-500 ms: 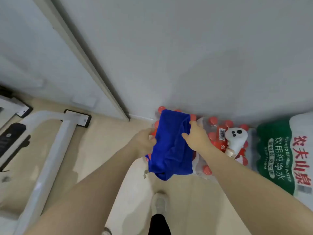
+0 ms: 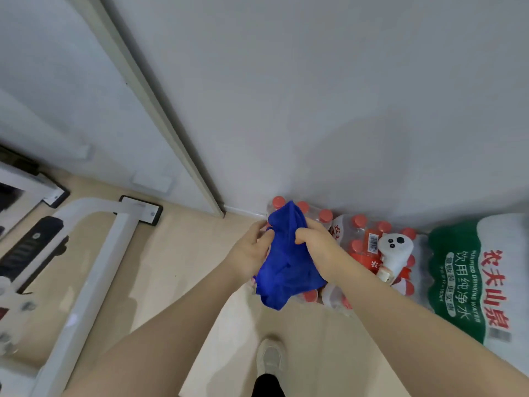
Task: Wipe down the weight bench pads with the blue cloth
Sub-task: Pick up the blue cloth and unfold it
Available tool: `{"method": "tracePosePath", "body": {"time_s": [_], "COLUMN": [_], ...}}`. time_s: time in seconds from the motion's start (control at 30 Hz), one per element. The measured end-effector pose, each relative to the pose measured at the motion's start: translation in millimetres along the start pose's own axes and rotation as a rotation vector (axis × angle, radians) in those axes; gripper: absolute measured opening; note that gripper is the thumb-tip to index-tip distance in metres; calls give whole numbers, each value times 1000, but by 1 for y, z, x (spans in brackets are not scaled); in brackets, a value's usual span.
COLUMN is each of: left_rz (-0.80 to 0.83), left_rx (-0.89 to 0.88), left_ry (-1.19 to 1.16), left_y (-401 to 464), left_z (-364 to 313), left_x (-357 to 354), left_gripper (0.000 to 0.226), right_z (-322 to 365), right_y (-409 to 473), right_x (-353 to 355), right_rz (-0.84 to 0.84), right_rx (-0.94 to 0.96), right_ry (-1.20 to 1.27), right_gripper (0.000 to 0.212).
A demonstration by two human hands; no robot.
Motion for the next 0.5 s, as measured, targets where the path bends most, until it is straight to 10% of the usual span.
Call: {"method": "tracePosePath", "body": {"time_s": [0.5], "left_rz": [-41], "left_rx": [-497], "left_ry": [215], "left_y": [-319], "left_z": [-115], "left_x": [161], "left_gripper": [14], "right_z": [219], "right_y": [-214], "right_x": [-187], "right_rz": [463], "right_rx": [343], "right_ry": [-685], "right_gripper": [22]}}
Point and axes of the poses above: each hand's wrist, its own y-axis towards the middle knuckle, its own x-axis out of the back of the hand, z = x × y, the point moved 9 cm from there along y, towards the middle knuckle, and after that the axes turned 7 degrees about x, right-handed, at the moved point
